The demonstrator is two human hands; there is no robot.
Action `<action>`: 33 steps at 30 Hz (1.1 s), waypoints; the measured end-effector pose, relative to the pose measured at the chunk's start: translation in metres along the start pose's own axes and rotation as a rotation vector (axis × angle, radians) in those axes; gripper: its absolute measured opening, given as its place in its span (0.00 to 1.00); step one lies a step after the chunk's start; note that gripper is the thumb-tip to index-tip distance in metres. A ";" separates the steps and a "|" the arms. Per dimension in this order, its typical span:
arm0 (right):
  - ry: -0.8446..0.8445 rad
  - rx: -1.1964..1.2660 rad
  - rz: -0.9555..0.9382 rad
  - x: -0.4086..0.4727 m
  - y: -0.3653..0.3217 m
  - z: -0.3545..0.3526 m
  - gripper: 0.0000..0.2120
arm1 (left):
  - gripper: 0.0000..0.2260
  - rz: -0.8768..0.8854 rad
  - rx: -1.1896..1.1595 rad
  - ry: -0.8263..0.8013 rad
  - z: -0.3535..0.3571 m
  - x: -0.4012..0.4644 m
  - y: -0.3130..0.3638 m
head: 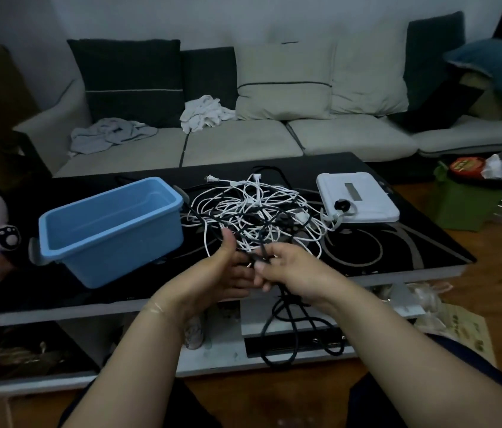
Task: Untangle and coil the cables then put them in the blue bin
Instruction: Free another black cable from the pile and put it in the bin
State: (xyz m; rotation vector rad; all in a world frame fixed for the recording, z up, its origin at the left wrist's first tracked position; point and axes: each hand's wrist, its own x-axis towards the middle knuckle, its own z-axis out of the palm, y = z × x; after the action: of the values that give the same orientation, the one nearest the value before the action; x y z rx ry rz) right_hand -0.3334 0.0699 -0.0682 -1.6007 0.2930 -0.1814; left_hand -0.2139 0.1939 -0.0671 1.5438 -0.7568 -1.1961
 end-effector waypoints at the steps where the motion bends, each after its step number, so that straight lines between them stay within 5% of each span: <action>1: -0.055 -0.066 -0.005 -0.003 0.003 0.003 0.06 | 0.39 0.032 -0.018 0.015 0.000 0.002 0.000; 6: -0.100 -0.329 -0.019 -0.003 0.008 0.008 0.06 | 0.13 0.127 -0.419 0.151 0.005 0.003 0.003; 9: -0.165 -0.536 -0.009 -0.002 0.009 0.001 0.07 | 0.11 0.139 -0.598 0.170 0.005 0.004 0.008; 14: -0.421 -0.516 0.181 -0.007 0.012 0.000 0.06 | 0.09 0.082 -0.562 0.317 0.004 0.005 0.008; 16: -0.405 -0.415 0.230 -0.006 0.013 0.002 0.04 | 0.11 0.115 -0.537 0.311 0.003 0.004 0.007; 21: -0.081 0.420 0.299 0.011 0.000 -0.014 0.33 | 0.11 0.188 -0.333 0.124 0.002 -0.006 0.007; 24: -0.022 0.688 0.219 0.014 -0.006 -0.019 0.32 | 0.11 0.157 -0.084 0.010 0.007 -0.010 0.002; 27: 0.108 0.375 0.155 0.016 0.000 -0.014 0.13 | 0.11 0.101 0.321 0.010 0.014 -0.011 -0.003; 30: 0.287 -0.261 0.070 0.017 0.008 -0.008 0.13 | 0.15 0.096 0.883 0.196 0.013 -0.006 -0.009; 32: 0.420 -0.725 -0.074 0.018 0.012 -0.009 0.18 | 0.10 0.100 0.839 0.240 0.013 -0.003 -0.011; 33: 0.447 -0.758 -0.130 0.017 0.010 -0.009 0.19 | 0.06 0.114 0.746 0.248 0.014 -0.003 -0.010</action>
State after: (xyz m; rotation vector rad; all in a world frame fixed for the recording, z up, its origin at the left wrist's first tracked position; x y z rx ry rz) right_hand -0.3202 0.0558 -0.0789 -2.3259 0.6570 -0.5839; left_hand -0.2290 0.1954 -0.0754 2.1635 -1.1795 -0.6320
